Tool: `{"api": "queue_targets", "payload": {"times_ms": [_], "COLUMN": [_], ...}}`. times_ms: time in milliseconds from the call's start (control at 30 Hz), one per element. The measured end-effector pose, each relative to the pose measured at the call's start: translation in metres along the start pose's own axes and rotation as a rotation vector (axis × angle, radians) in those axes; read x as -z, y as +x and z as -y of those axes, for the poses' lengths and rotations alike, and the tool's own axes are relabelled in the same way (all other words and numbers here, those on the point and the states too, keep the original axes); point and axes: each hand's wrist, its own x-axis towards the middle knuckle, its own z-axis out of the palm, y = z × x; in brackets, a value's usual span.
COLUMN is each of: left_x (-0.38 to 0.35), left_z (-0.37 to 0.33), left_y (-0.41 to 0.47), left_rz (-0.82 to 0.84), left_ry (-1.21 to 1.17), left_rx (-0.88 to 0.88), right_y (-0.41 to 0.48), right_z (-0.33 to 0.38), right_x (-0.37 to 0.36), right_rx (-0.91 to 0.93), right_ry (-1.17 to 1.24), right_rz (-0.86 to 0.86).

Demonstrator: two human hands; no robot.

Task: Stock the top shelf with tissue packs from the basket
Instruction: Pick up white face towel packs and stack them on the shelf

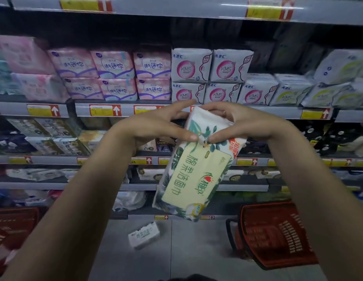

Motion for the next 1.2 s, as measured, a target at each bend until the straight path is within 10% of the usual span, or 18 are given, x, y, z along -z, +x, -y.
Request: {"api": "queue_targets", "payload": {"times_ms": [333,833,1200], "left_x": [-0.014,-0.054,-0.082], "left_z": [-0.002,0.065,0.073], "left_y": [-0.001,-0.023,-0.017], "left_rz": [-0.168,-0.768,-0.786], "left_ry": [-0.115,-0.958,-1.229], "left_rx": [0.009,-0.271,-0.247], "right_y": [0.003,-0.062,-0.052], "right_z": [0.022,-0.070,-0.070], "right_x": [0.002,-0.057,-0.099], "right_rx": [0.015,-0.005,0.013], "right_ry": [-0.181,0.589,0.965], "right_rz": [0.110,-0.801,-0.601]}}
